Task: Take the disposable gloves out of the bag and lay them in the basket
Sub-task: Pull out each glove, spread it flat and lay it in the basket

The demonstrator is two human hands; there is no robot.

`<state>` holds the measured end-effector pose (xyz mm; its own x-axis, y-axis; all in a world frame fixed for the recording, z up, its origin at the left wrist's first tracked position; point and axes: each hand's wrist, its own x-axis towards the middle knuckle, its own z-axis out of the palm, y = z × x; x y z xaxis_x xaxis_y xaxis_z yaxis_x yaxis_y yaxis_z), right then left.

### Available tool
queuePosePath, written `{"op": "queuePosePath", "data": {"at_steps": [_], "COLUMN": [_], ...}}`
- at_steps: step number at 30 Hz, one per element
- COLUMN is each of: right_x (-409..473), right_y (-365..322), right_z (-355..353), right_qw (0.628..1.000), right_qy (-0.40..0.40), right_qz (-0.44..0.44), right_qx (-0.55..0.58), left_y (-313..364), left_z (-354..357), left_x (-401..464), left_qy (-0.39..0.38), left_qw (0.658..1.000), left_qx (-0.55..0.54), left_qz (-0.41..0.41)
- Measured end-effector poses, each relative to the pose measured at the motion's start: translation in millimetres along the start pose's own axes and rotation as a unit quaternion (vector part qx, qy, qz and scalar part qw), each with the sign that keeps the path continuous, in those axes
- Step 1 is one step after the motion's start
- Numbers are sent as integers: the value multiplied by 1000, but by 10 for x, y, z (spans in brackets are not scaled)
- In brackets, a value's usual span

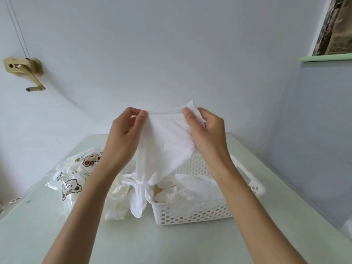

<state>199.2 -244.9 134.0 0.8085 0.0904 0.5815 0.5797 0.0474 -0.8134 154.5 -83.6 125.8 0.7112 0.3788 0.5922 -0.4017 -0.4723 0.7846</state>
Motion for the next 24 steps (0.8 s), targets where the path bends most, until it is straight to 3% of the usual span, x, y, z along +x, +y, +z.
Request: {"op": "queuePosePath", "data": {"at_steps": [3, 6, 10, 13, 20, 22, 24], "right_x": [66, 98, 51, 36, -16, -23, -20], "right_y": [461, 857, 988, 998, 1103, 1106, 1063], "right_z": [-178, -516, -814, -850, -777, -784, -822], "right_qw": [989, 937, 850, 788, 665, 652, 663], "right_qy": [21, -50, -130, -159, -221, -238, -229], "right_qz": [119, 193, 193, 142, 68, 59, 50], "right_qx": [-85, -285, -472, -577, -710, -717, -711], "left_y": [-272, -610, -784, -826, -833, -767, -648], "left_z": [271, 621, 922, 1049, 1190, 1179, 1084], "left_x": [134, 139, 122, 128, 152, 143, 118], "left_qy": [-105, -228, -306, -343, -355, -328, -266], "left_qw": [980, 912, 852, 826, 803, 804, 827], "left_qx": [167, 341, 423, 440, 451, 456, 457], "left_qz": [-12, -7, 41, 76, 157, 195, 192]}}
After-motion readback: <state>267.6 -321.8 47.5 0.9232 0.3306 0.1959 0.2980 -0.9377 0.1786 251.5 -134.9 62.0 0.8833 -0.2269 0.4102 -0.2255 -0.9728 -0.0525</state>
